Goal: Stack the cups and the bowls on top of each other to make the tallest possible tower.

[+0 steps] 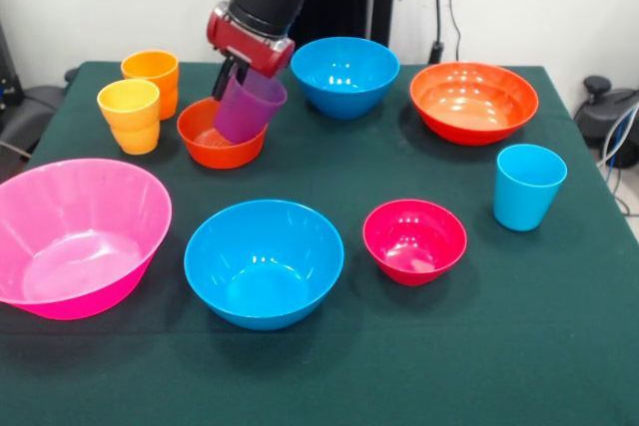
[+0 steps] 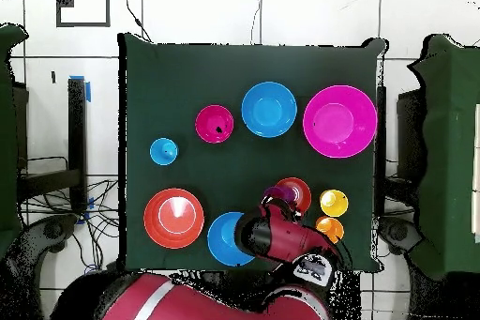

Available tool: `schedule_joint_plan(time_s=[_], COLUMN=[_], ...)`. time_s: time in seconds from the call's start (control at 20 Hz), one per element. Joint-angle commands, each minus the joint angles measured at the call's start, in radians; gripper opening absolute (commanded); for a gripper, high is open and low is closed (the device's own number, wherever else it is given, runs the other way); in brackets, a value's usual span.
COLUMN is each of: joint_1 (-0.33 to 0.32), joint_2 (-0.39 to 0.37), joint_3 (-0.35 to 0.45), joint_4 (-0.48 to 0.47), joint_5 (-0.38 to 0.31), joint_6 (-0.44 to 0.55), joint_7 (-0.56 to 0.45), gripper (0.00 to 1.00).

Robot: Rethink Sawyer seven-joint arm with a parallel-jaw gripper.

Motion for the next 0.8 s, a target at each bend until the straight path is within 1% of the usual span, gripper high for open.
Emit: schedule_joint_plan(time_s=[0.05,0.15,0.25,0.35,0.45,0.55,0.7,0.8], joint_1=[0.010,0.010,-0.003,-0.026,-0.058,-0.101,-0.162,-0.180], joint_2=[0.087,0.101,0.107,0.108,0.100,0.090,0.072,0.068], joint_3=[0.117,0.119,0.129,0.151,0.185,0.239,0.329,0.355], joint_4=[-0.096,-0.104,-0.118,-0.130,-0.136,-0.139,-0.118,-0.111], joint_5=[0.064,0.067,0.049,0.016,-0.033,-0.101,-0.173,-0.197], joint_6=[-0.050,-0.041,-0.023,0.016,0.068,0.102,0.125,0.123], joint_7=[0.177,0.171,0.145,0.107,0.052,-0.014,-0.051,-0.043], gripper=[0.00,0.00,0.00,0.00,0.00,0.00,0.00,0.00])
